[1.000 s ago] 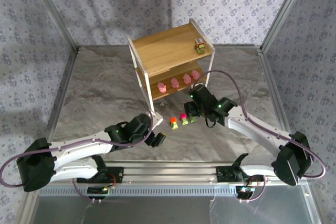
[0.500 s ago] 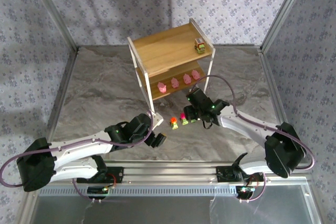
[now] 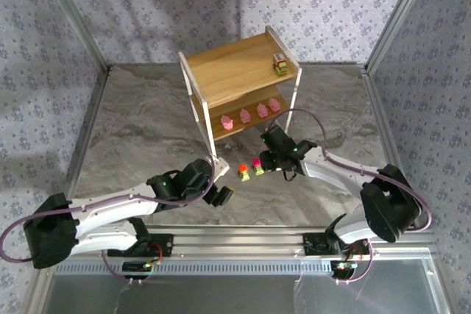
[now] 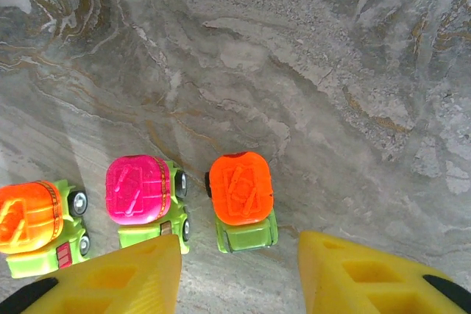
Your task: Place and organize the plastic toys onto the shelf
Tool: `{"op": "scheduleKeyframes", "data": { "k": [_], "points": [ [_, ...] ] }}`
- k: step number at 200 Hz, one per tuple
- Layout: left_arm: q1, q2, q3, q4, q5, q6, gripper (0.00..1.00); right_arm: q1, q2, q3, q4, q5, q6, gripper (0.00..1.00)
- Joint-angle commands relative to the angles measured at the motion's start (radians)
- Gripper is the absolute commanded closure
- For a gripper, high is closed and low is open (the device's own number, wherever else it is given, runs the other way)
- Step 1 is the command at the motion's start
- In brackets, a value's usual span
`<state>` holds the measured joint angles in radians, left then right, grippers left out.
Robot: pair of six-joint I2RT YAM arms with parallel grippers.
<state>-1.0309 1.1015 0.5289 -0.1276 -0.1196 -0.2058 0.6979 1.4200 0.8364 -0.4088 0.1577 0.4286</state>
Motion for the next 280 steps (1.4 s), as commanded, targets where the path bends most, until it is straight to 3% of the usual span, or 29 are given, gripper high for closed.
{"op": "scheduleKeyframes", "data": {
  "k": [1, 280],
  "points": [
    [-0.009, 0.007, 0.031, 0.008, 0.004, 0.012, 0.09, -0.010, 0.021, -0.007, 0.014, -0.013, -0.008, 0.53],
    [-0.009, 0.035, 0.043, 0.002, -0.011, 0.013, 0.10, -0.035, 0.136, -0.046, 0.093, -0.040, -0.027, 0.52]
  ]
}}
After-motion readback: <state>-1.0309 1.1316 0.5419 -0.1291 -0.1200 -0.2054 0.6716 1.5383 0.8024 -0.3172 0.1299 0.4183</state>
